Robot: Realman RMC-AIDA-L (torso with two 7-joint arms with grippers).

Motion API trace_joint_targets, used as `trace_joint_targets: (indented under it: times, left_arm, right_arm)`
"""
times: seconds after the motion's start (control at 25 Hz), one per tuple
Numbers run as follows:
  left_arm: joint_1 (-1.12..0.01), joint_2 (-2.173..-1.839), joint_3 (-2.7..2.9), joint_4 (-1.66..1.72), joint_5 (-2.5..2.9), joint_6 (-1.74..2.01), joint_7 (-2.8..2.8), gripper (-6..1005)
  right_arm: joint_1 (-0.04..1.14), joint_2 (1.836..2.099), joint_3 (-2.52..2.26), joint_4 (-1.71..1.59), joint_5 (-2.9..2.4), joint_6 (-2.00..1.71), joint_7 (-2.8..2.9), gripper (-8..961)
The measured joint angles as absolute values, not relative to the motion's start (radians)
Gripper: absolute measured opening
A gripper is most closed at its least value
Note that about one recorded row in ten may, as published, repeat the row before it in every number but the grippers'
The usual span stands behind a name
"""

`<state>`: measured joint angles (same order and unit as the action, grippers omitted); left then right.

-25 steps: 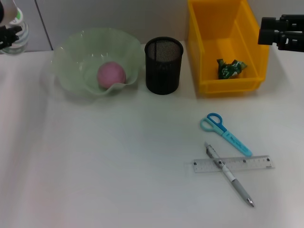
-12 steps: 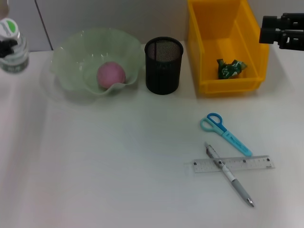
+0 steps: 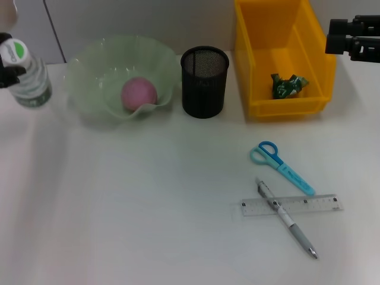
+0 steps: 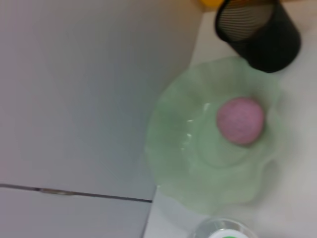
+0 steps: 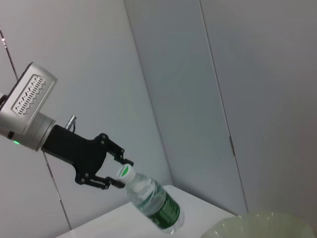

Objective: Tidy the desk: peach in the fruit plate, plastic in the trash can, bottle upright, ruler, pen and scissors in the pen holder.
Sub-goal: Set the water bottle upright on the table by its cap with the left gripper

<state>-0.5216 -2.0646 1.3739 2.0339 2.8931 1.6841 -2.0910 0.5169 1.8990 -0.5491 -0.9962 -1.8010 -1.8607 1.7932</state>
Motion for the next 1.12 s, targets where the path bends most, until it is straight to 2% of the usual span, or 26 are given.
trace_joint_targets:
  times: [0.16,0.76,0.96,1.12]
  left_arm:
    - [-0.538,-2.066,1.398,2.034,2.892,1.73,-2.1,437]
    - [-0.714,-2.062,1.431,1.873,2.893,1.918,-2.129,435]
    - [-0.71,-2.062,1.453,1.87,2.893,1.901,-2.131,384]
    - [-0.707,-2.061,1.451,1.869,2.893,1.896,-2.131,233]
  right_arm:
    - [0.517,1.899,-0.549,-0.997,-1.801,-1.861,1.793,509]
    - [0.517,1.9,-0.553,-0.997,-1.801,-1.863,1.79,508]
    - [0.517,1.9,-0.56,-0.996,-1.806,-1.857,1.789,508]
    - [0.517,1.9,-0.56,-0.997,-1.81,-1.857,1.79,508]
